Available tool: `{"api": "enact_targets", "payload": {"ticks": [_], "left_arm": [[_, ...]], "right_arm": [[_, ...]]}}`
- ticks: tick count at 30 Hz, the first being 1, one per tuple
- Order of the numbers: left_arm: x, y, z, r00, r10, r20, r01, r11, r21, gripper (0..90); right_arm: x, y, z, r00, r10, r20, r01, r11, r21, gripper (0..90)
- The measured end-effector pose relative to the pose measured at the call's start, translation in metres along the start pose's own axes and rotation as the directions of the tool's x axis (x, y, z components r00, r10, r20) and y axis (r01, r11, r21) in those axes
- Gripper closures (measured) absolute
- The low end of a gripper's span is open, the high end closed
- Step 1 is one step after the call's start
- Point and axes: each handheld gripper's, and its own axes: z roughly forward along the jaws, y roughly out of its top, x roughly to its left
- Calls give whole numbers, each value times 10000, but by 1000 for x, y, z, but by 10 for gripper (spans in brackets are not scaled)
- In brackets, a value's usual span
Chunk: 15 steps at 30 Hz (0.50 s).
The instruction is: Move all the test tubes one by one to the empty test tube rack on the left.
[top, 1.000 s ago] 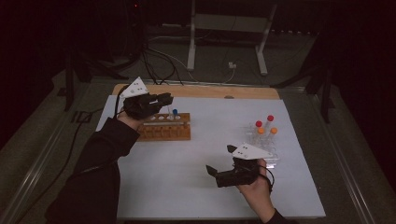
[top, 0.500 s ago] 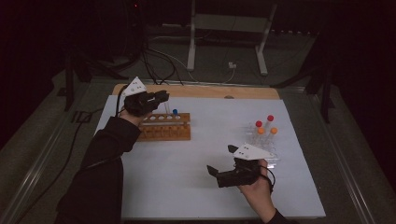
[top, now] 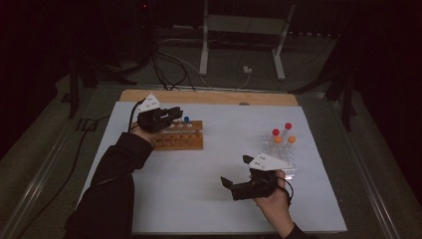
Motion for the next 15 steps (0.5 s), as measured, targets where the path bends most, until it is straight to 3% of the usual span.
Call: {"api": "enact_targets", "payload": {"ticks": [9, 15], "left_arm": [[-1, -12, 3, 9999, -34, -117, 39, 9991, 416, 780], [-2, -11, 7, 9999, -17, -140, 27, 9975, 703, 780]], "right_arm": [[0, 0, 0, 10000, 10, -16, -10, 10000, 12, 0], [0, 0, 0, 10000, -3, -43, 3, 10000, 22, 0]]}}
